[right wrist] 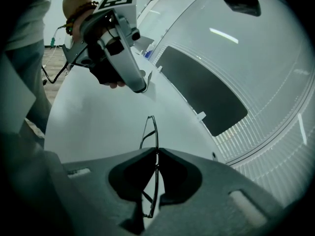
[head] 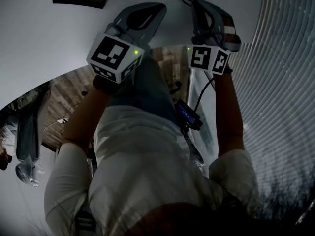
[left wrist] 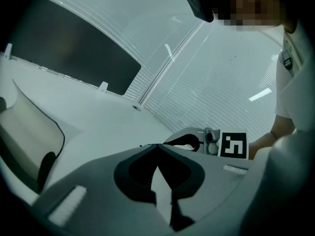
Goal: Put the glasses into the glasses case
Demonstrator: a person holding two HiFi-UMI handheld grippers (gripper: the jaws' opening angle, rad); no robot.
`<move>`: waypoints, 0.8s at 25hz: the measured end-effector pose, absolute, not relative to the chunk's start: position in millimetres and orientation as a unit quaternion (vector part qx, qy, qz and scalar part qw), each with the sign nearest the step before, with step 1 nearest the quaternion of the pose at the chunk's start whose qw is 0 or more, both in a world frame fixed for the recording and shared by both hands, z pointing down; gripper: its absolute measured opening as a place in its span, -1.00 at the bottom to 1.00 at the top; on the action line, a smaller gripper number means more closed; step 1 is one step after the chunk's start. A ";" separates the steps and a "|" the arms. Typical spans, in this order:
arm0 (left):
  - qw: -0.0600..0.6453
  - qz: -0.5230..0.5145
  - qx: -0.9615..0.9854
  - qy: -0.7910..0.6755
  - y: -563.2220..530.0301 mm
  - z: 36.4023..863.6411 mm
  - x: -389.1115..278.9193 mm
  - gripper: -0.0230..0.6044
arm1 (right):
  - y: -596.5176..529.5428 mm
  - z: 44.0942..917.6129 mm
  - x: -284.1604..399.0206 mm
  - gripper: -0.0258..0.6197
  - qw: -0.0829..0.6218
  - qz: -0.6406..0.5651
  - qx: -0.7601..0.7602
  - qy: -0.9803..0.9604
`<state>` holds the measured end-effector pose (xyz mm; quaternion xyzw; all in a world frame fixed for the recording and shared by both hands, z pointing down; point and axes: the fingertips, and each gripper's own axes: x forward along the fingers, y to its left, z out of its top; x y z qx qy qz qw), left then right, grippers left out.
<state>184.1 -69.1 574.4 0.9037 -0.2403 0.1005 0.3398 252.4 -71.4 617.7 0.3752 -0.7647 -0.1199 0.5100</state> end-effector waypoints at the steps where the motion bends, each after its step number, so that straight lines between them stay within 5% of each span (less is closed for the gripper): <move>1: 0.340 0.100 0.904 -0.240 -67.7 570.5 184.0 -0.93 | -70.0 612.5 252.5 -0.86 0.509 -0.119 0.377 -0.764; 20: 0.275 0.065 0.926 -0.250 -71.9 439.3 159.0 -0.93 | -53.6 432.4 226.3 -0.86 0.440 -0.136 0.448 -0.766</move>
